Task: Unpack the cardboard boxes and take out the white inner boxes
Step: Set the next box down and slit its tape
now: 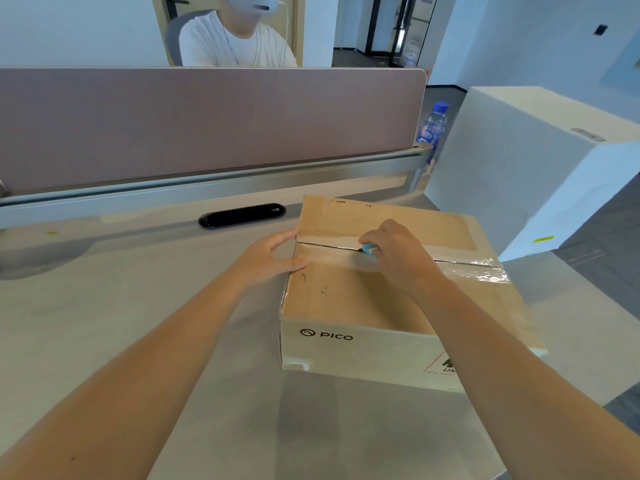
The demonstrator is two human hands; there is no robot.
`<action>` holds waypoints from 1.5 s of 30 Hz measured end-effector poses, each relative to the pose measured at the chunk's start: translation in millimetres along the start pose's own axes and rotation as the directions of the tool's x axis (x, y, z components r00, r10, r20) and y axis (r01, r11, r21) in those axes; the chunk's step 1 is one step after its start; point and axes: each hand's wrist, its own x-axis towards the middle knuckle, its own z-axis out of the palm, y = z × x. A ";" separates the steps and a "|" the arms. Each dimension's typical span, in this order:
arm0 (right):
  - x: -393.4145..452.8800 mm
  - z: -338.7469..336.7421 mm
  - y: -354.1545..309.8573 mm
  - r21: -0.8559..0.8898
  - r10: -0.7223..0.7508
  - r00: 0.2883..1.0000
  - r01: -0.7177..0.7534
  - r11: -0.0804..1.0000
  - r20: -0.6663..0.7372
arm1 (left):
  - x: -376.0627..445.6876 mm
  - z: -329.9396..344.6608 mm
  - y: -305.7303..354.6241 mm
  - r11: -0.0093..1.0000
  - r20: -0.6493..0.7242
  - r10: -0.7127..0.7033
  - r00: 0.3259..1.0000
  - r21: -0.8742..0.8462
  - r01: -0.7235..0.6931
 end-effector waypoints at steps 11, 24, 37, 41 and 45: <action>-11.7 -11.8 30.2 -0.050 0.098 0.995 -0.099 0.994 -0.012 | 12.6 34.2 48.3 0.873 0.052 0.195 0.979 0.447 -0.197; -34.3 -24.0 75.2 -0.007 0.157 0.986 -0.158 0.987 -0.054 | 30.6 103.7 70.3 0.504 0.161 0.246 0.956 0.821 -0.268; -52.4 -38.1 115.8 -0.064 0.146 0.986 -0.151 0.987 -0.078 | 30.8 134.2 97.8 0.530 0.189 0.197 0.962 0.805 -0.267; -58.0 -40.4 131.8 -0.055 0.154 0.984 -0.159 0.986 -0.090 | 36.6 148.9 106.2 0.540 0.229 0.199 0.953 0.786 -0.302; -61.4 -42.7 146.3 -0.050 0.165 0.982 -0.170 0.984 -0.096 | 38.5 160.0 109.5 0.527 0.224 0.166 0.960 0.803 -0.278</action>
